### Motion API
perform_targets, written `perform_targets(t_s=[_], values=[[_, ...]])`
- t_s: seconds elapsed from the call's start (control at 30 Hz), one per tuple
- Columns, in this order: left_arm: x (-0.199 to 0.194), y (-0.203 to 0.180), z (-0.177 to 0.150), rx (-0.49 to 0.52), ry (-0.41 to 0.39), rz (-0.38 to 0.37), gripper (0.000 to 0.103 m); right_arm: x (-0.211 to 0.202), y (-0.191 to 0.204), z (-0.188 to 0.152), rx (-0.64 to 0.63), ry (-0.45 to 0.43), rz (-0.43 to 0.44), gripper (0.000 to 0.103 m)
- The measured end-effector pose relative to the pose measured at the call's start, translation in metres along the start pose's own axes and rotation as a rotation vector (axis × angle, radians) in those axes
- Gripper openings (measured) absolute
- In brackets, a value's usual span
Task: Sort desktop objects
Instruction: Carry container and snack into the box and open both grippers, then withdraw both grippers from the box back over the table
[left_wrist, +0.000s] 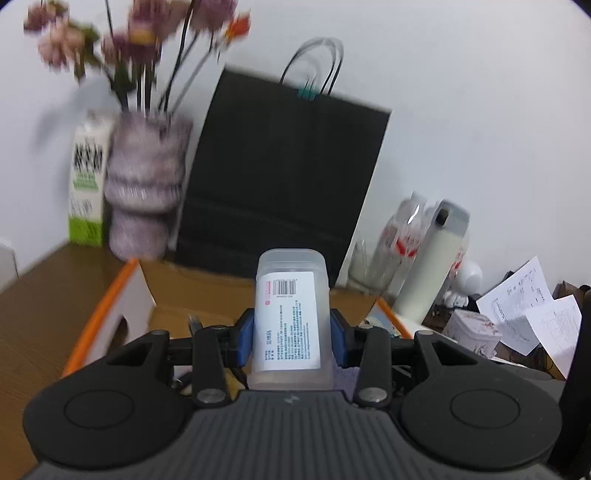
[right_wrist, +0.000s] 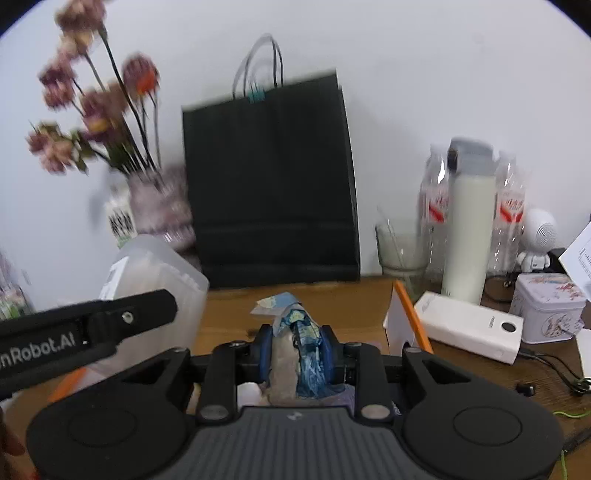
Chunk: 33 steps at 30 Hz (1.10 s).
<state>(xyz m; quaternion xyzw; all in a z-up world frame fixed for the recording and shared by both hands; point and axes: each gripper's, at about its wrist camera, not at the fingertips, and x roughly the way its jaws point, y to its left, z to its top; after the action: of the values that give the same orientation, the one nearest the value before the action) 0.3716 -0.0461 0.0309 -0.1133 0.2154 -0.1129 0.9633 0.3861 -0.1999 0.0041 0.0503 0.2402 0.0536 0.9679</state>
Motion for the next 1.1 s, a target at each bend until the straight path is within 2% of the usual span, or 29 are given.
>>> perform_targets(t_s=[0.23, 0.3, 0.4, 0.47, 0.5, 0.53, 0.57, 0.6, 0.63, 0.77, 0.87, 1.1], values=[[0.026, 0.001, -0.010, 0.044, 0.035, 0.052, 0.042, 0.024, -0.009, -0.006, -0.002, 0.039, -0.022, 0.026], [0.028, -0.002, -0.012, 0.079, 0.030, 0.078, 0.042, 0.030, -0.009, -0.009, -0.008, 0.058, -0.032, 0.032], [0.025, -0.005, -0.012, 0.095, 0.010, 0.086, 0.057, 0.033, -0.008, -0.011, -0.022, 0.080, -0.041, 0.047], [0.022, -0.007, -0.010, 0.105, -0.002, 0.087, 0.072, 0.028, -0.007, -0.009, -0.028, 0.069, -0.041, 0.072], [0.020, -0.007, -0.010, 0.105, -0.006, 0.094, 0.077, 0.025, -0.006, -0.008, -0.032, 0.062, -0.048, 0.081], [0.018, -0.007, -0.008, 0.100, -0.009, 0.101, 0.087, 0.023, -0.006, -0.006, -0.037, 0.054, -0.057, 0.093], [0.015, -0.006, -0.006, 0.094, -0.015, 0.107, 0.098, 0.020, -0.005, -0.005, -0.042, 0.047, -0.063, 0.098], [0.012, -0.007, -0.004, 0.091, -0.022, 0.111, 0.103, 0.018, -0.005, -0.003, -0.040, 0.048, -0.062, 0.100], [0.008, -0.007, -0.003, 0.088, -0.031, 0.115, 0.103, 0.016, -0.005, -0.001, -0.038, 0.054, -0.058, 0.103], [-0.015, -0.008, 0.002, 0.080, -0.037, 0.120, 0.103, 0.006, -0.003, 0.005, -0.044, 0.106, -0.057, 0.103], [-0.041, -0.007, 0.002, 0.055, -0.055, 0.088, 0.103, -0.015, 0.001, 0.003, -0.080, 0.087, -0.043, 0.103], [-0.101, 0.000, -0.009, 0.058, -0.092, 0.075, 0.103, -0.086, -0.001, -0.010, -0.114, 0.026, -0.022, 0.103]])
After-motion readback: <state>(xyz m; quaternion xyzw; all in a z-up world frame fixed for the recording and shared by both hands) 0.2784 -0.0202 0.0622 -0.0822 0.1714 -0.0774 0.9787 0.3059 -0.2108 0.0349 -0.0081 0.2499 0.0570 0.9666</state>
